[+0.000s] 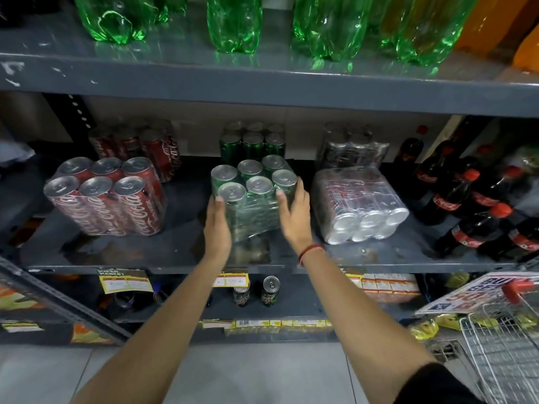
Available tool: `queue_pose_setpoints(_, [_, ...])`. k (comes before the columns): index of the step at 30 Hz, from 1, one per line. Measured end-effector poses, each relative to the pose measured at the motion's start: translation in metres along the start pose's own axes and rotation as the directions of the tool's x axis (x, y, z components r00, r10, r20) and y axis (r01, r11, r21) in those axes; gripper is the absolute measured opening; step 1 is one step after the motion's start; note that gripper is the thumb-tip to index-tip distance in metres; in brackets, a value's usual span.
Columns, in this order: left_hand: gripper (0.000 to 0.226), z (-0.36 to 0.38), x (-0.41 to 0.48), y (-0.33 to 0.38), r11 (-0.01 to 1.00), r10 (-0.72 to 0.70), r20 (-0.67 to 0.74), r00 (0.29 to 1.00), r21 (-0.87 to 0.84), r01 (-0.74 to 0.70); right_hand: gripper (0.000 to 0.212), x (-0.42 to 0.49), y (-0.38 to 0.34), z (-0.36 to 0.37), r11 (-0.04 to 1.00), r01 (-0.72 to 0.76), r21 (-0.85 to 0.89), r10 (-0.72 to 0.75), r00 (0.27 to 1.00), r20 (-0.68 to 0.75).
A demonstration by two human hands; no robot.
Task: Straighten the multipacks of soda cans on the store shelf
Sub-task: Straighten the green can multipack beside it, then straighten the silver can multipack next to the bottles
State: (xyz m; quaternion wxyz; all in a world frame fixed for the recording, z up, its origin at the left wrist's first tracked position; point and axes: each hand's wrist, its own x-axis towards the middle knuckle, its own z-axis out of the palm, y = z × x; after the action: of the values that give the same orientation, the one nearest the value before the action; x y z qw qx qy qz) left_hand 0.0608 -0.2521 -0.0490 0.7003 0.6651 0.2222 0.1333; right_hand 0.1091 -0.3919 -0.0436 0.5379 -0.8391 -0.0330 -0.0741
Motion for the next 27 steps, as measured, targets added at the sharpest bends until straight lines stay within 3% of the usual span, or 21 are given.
queue_pose_setpoints(2, [0.094, -0.009, 0.031, -0.010, 0.998, -0.054, 0.046, 0.997, 0.031, 0.053, 0.067, -0.014, 0.004, 0.009, 0.997, 0.022, -0.069, -0.026, 0.997, -0.068])
queue_pose_setpoints(4, [0.096, -0.010, 0.054, -0.019, 0.993, -0.062, 0.072, 0.995, 0.101, 0.055, 0.066, -0.019, 0.003, 0.015, 0.997, 0.017, -0.079, -0.027, 0.991, -0.131])
queue_pose_setpoints(7, [0.084, -0.004, 0.040, 0.009, 0.985, -0.069, 0.032, 0.997, 0.158, 0.063, 0.065, -0.018, 0.001, 0.011, 0.997, 0.010, -0.071, -0.020, 0.988, -0.150])
queue_pose_setpoints(10, [0.057, 0.007, 0.029, 0.020, 0.986, -0.034, -0.107, 0.994, 0.156, 0.050, 0.065, -0.017, -0.002, -0.005, 0.982, 0.110, -0.153, -0.131, 0.982, -0.136])
queue_pose_setpoints(13, [0.049, 0.027, 0.012, 0.029, 0.909, 0.320, -0.265, 0.909, 0.357, -0.216, 0.059, -0.010, -0.013, -0.039, 0.947, 0.249, -0.204, -0.291, 0.934, -0.208])
queue_pose_setpoints(15, [0.050, 0.051, -0.001, 0.037, 0.743, 0.570, -0.145, 0.809, 0.510, -0.433, 0.053, 0.009, -0.016, -0.067, 0.939, 0.246, -0.238, -0.314, 0.896, -0.313])
queue_pose_setpoints(18, [0.051, 0.097, -0.016, 0.050, 0.631, 0.654, 0.140, 0.743, 0.440, -0.639, 0.056, 0.046, -0.009, -0.118, 0.924, 0.040, -0.381, -0.194, 0.906, -0.377])
queue_pose_setpoints(20, [0.053, 0.129, -0.024, 0.056, 0.671, 0.568, 0.296, 0.768, 0.374, -0.640, 0.061, 0.067, 0.003, -0.149, 0.863, -0.149, -0.482, -0.041, 0.931, -0.362])
queue_pose_setpoints(22, [0.064, 0.159, -0.023, 0.055, 0.794, 0.305, 0.396, 0.866, 0.397, -0.461, 0.066, 0.081, 0.020, -0.173, 0.789, -0.299, -0.536, 0.129, 0.935, -0.330])
queue_pose_setpoints(24, [0.085, 0.185, -0.017, 0.049, 0.850, -0.011, 0.380, 0.925, 0.491, -0.192, 0.082, 0.090, 0.038, -0.190, 0.758, -0.394, -0.520, 0.324, 0.919, -0.224])
queue_pose_setpoints(27, [0.102, 0.205, -0.012, 0.036, 0.855, -0.310, 0.250, 0.918, 0.496, 0.154, 0.101, 0.089, 0.057, -0.203, 0.813, -0.515, -0.272, 0.546, 0.837, 0.045])
